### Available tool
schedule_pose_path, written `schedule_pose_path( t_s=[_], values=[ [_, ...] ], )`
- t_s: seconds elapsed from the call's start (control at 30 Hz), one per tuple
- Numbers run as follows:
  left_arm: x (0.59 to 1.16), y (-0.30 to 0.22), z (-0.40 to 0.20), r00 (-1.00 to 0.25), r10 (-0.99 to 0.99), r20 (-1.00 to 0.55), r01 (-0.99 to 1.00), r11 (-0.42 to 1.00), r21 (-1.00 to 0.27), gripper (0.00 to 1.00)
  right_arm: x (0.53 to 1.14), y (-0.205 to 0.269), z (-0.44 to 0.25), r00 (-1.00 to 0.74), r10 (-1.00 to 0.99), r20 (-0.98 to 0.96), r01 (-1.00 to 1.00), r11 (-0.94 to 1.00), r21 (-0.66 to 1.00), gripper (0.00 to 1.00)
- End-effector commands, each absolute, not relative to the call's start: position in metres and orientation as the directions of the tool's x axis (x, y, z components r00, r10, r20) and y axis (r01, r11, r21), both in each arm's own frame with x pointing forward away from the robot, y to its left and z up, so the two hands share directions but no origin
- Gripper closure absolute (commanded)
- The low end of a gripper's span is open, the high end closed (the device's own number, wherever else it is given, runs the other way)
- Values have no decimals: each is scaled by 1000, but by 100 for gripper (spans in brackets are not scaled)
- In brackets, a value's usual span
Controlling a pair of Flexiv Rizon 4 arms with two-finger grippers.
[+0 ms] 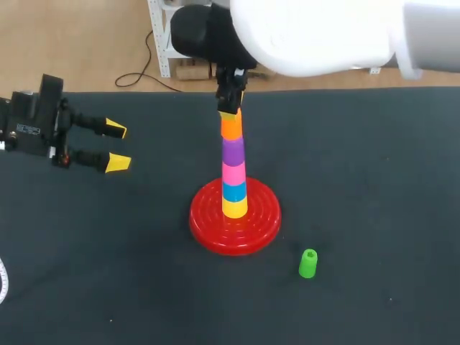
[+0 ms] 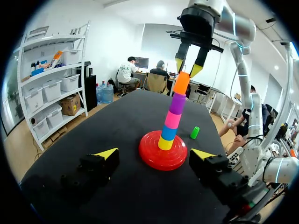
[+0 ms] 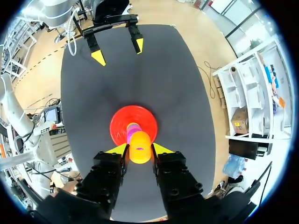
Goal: Pick up and stack the cylinders on the red base in this order: pink,purple,orange,green
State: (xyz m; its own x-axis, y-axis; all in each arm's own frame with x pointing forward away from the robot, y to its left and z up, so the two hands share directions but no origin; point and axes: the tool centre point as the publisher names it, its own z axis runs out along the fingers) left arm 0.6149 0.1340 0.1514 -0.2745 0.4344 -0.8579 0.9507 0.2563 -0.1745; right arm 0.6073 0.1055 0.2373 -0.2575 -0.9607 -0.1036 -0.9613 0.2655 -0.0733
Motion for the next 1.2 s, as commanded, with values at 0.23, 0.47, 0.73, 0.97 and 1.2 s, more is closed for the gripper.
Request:
schedule_pose_path(
  t_s=[0.23, 0.47, 0.73, 0.97, 1.2],
  values=[
    [614, 135, 150, -272, 432, -860, 951, 256, -172, 0, 606, 110, 237, -250, -963, -99, -965, 256, -62, 100],
    [614, 135, 150, -272, 432, -860, 951, 256, -172, 0, 604, 110, 240, -242, -965, -104, -966, 250, -72, 100],
    [614, 135, 150, -272, 432, -860, 951, 256, -172, 0, 602, 109, 240, -235, -967, -93, -967, 243, -82, 100],
    [614, 135, 150, -272, 432, -860, 951, 256, -172, 0, 601, 107, 240, -231, -969, -85, -967, 238, -88, 100],
    [614, 135, 150, -272, 432, -860, 951, 256, -172, 0, 600, 106, 241, -230, -970, -83, -967, 237, -95, 100]
  ],
)
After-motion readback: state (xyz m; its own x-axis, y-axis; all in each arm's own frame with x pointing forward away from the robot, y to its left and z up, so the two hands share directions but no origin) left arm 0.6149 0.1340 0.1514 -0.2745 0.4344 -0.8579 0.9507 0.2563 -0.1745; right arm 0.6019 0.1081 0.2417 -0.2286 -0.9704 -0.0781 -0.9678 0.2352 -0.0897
